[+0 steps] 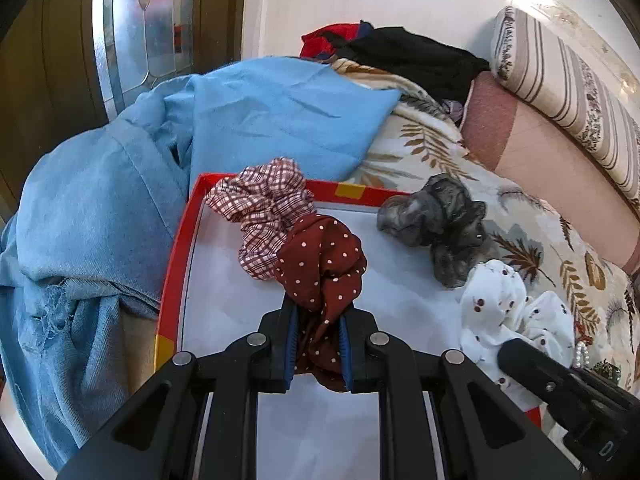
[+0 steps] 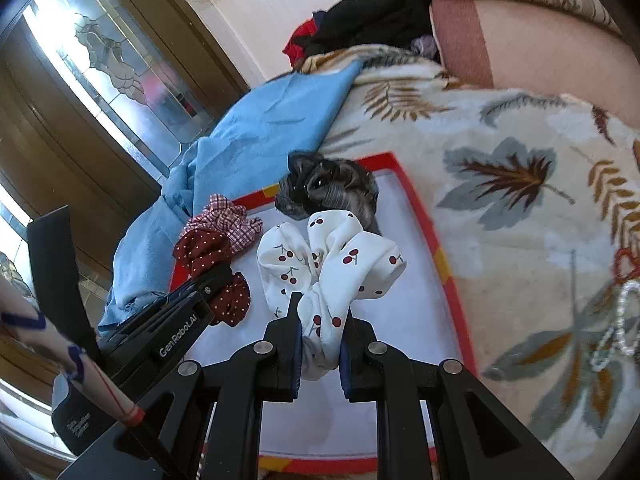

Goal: Organize jewelry
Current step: 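Carry both held scrunchies over the red-framed tray with both tools, then open the right tool onto the tray while the left tool releases its scrunchie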

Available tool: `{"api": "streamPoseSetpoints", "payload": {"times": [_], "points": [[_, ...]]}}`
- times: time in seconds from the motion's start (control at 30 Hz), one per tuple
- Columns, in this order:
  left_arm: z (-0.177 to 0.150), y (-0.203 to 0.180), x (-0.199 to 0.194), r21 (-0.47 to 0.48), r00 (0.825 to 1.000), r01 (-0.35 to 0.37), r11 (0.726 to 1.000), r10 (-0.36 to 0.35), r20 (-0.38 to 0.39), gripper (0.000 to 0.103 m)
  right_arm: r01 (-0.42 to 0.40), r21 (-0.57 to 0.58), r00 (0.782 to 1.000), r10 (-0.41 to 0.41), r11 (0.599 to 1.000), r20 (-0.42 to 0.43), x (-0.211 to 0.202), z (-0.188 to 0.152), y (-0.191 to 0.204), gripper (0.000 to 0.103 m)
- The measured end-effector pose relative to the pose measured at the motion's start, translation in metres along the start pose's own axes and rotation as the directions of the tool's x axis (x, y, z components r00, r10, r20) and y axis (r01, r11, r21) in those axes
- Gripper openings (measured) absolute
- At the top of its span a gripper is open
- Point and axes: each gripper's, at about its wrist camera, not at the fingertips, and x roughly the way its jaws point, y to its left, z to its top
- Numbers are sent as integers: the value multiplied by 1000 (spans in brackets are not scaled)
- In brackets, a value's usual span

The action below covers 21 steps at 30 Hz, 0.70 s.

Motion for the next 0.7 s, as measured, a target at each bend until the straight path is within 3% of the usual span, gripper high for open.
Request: {"api": "streamPoseSetpoints", "payload": {"times": [0.27,0.7], "points": [[-3,1,14,6,998,-56,998,56,-37,17,-6,18,999,7,1000,-44,24,1,-1,16],[-3,2,17,17,997,-69,997,69,-35,19,3,57,997,1,998,-72,47,3,-14,17]]}}
